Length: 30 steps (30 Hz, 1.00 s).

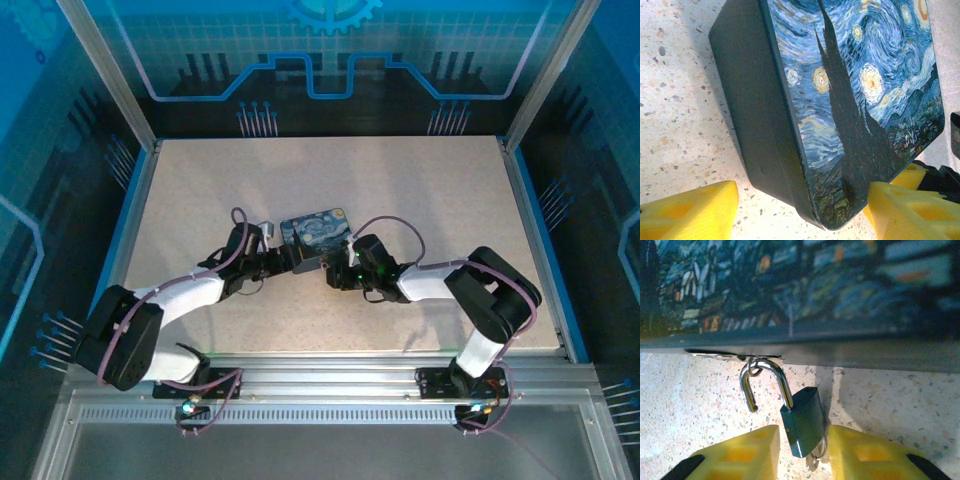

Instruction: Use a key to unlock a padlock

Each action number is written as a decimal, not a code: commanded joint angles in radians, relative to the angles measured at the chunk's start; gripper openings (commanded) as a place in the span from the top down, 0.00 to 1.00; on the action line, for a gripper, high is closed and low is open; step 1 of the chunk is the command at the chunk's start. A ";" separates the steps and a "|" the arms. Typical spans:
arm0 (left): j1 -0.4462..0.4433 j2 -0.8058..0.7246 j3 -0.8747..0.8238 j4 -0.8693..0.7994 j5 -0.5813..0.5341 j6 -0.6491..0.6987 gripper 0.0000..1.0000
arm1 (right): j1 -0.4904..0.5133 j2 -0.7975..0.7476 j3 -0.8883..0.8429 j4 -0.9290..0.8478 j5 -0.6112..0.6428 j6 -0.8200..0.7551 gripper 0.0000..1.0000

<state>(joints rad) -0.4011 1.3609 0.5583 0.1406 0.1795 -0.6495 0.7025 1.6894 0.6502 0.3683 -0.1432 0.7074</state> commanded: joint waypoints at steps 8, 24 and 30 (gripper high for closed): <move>0.011 0.000 0.033 -0.033 -0.058 0.026 0.28 | 0.015 0.035 0.014 0.050 0.027 0.009 0.77; 0.033 0.104 0.133 -0.007 -0.058 0.063 0.22 | 0.018 0.010 -0.022 0.060 0.068 0.031 0.96; 0.009 0.180 0.165 -0.055 -0.079 0.108 0.27 | 0.015 -0.013 -0.029 0.057 0.088 0.055 0.98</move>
<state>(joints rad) -0.3779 1.5246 0.7063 0.1226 0.1200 -0.5907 0.7090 1.7054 0.6369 0.4236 -0.0959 0.7383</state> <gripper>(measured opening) 0.731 0.076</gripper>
